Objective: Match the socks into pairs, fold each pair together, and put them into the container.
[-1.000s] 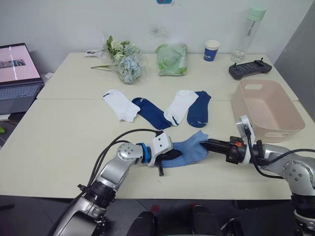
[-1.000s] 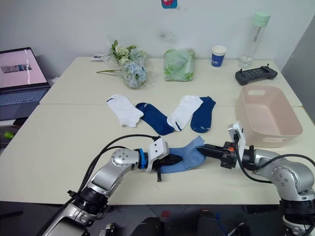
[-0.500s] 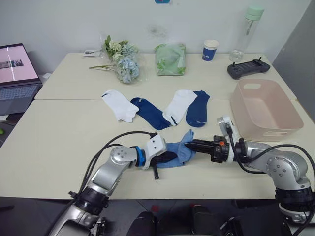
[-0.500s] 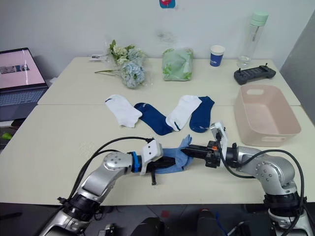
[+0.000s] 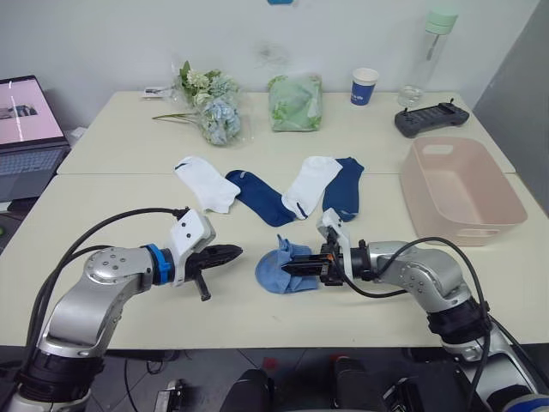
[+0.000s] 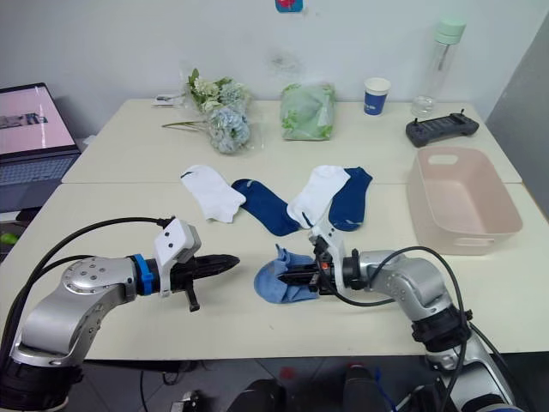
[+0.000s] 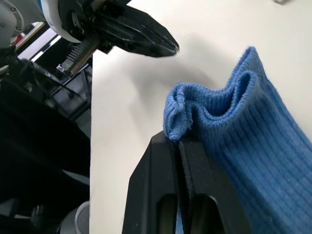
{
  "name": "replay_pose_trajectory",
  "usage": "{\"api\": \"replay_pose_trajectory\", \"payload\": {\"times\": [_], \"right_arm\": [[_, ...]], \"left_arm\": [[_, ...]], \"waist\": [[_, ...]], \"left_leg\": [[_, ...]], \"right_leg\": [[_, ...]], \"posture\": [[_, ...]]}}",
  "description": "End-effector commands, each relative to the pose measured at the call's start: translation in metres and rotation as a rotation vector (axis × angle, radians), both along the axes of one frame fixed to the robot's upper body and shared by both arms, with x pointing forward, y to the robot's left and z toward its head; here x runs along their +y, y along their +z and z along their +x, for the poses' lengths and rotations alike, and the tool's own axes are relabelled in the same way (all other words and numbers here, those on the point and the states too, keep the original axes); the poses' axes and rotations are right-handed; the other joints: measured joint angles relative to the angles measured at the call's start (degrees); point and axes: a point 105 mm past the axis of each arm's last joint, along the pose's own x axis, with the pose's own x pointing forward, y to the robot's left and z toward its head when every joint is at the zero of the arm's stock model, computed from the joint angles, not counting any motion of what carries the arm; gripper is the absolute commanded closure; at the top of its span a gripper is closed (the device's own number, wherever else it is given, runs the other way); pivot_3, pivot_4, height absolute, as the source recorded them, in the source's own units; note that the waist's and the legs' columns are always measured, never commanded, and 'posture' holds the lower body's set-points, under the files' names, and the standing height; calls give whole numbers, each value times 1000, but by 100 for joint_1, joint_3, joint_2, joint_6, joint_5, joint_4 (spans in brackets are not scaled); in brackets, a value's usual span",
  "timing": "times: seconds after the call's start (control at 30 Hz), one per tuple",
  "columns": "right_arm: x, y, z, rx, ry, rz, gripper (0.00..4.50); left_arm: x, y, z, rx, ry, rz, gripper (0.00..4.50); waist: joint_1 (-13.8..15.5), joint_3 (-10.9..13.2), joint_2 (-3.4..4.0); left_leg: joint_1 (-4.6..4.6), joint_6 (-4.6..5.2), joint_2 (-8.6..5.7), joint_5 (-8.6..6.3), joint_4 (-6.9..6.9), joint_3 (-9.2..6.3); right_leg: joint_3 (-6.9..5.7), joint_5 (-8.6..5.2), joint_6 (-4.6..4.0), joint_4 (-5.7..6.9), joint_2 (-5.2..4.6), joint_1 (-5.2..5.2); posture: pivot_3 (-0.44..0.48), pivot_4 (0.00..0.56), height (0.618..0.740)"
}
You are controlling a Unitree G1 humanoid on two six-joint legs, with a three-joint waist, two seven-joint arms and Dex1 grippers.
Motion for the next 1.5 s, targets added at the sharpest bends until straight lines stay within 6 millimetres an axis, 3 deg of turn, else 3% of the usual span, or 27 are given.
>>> {"api": "replay_pose_trajectory", "payload": {"times": [0.03, 0.27, 0.33, 0.5, 0.63, 0.87, 1.07, 1.23, 1.5], "right_arm": [[2, 13, 0, -18, 21, 50, 3163], [-5, 27, -2, -4, 18, 95, 686], [-11, 39, -3, 4, 19, 137, 25], [-29, 42, 7, -10, -77, 103, 25], [-51, 18, 20, -9, -209, -22, 25], [-61, -9, 10, 97, -256, -101, 25], [-51, -21, 7, 206, -274, -86, 25], [-41, -23, 9, 272, -278, -55, 25], [-2, -20, 5, 433, -214, 57, 25]], "left_arm": [[-4, 14, -1, -56, 5, -22, 4500], [-2, 18, 1, -80, -3, -15, 4500], [-11, 25, 6, -113, -30, -55, 4500], [-41, 27, 10, -123, -134, -101, 4500], [-59, 3, 8, -83, -208, -15, 4500], [-36, -39, 4, -39, -183, 196, 4500], [-26, -61, 4, 0, -144, 195, 4500], [-30, -57, 2, -8, -150, 163, 4500], [-30, -51, 0, -25, -122, 133, 4500]], "waist": [[-11, 0, 0], [-36, 0, 1], [-35, 1, 2], [-18, 0, 1], [-28, 0, 1], [-62, 1, 3], [-48, -4, 3], [-57, -8, 5], [-73, -9, 8]], "left_leg": [[1, -1, 1, -1, -1, 0], [3, -1, 4, -1, -4, 1], [3, -1, 5, -1, -4, 0], [2, -1, 1, -1, 0, 2], [2, -1, -1, -1, -2, 5], [4, -1, 2, -1, -7, 10], [10, -1, 3, -1, -5, 7], [15, -1, 4, -1, -5, 6], [15, -1, 7, -1, -7, 5]], "right_leg": [[1, 0, 0, 1, 0, -1], [2, 0, -1, 7, 3, -5], [1, 0, -1, 8, 4, -5], [2, 0, -1, 4, 1, -1], [2, 0, -1, 6, 3, -2], [8, 1, -3, 10, 10, -9], [6, 1, -3, 8, 6, 1], [6, 1, -3, 11, 10, 4], [8, 2, -4, 13, 16, -1]], "posture": [[0, 150, 740], [0, 150, 740], [0, 150, 740], [0, 150, 740], [0, 150, 740], [0, 150, 740], [0, 150, 740], [0, 150, 740], [0, 150, 740]]}}
